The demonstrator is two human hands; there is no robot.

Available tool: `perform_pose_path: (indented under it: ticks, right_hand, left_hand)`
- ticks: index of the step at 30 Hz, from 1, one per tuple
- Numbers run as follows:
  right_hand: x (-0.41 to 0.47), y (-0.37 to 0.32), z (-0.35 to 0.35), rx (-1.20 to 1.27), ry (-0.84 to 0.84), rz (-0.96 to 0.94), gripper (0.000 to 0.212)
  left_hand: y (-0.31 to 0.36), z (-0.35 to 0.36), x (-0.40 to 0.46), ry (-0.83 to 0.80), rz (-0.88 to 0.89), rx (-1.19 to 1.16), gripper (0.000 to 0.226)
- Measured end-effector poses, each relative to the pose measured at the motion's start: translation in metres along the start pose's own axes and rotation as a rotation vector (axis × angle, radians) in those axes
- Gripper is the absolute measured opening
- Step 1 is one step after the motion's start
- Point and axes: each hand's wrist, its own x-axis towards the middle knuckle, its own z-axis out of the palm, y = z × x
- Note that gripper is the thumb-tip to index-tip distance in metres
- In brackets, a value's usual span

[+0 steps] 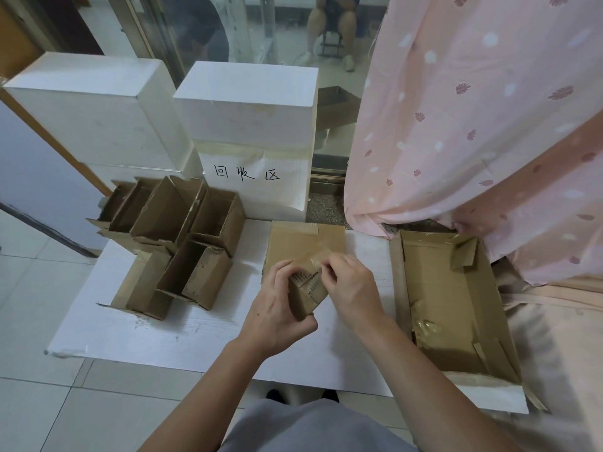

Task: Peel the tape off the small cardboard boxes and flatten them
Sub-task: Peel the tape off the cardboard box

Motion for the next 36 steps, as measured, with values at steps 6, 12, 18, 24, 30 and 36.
perform_pose_path:
  ticks: [6,12,18,24,30,36]
  right_hand:
    - [-0.001,0.000,0.002,0.194,-0.164,-0.020,0.007]
    - [0.007,-0.002,-0.006,0.441,-0.289,0.207,0.012]
    - [0.006,0.002,-0.001,0.519,-0.181,0.418,0.026]
    - [0.004,-0.009,0.008,0.554,-0.157,0.516,0.007]
    - [0.000,-0.011,0.004,0.335,-0.027,0.450,0.011]
    - [-0.008,-0.008,0.009,0.274,0.008,0.099,0.020]
  left_hand:
    - [-0.005,-0.001,-0.005,0.000,-0.016,-0.011,0.082]
    - [-0.009,-0.004,-0.004,-0.009,-0.018,-0.025,0.083]
    - [-0.009,-0.010,-0.003,-0.010,0.024,-0.004,0.084]
    - [-0.013,-0.011,-0.006,-0.009,0.090,0.026,0.085]
    - [-0.014,-0.009,-0.011,-0.013,0.120,-0.022,0.087]
    - [-0.020,-0.010,-0.008,-0.036,0.118,0.035,0.086]
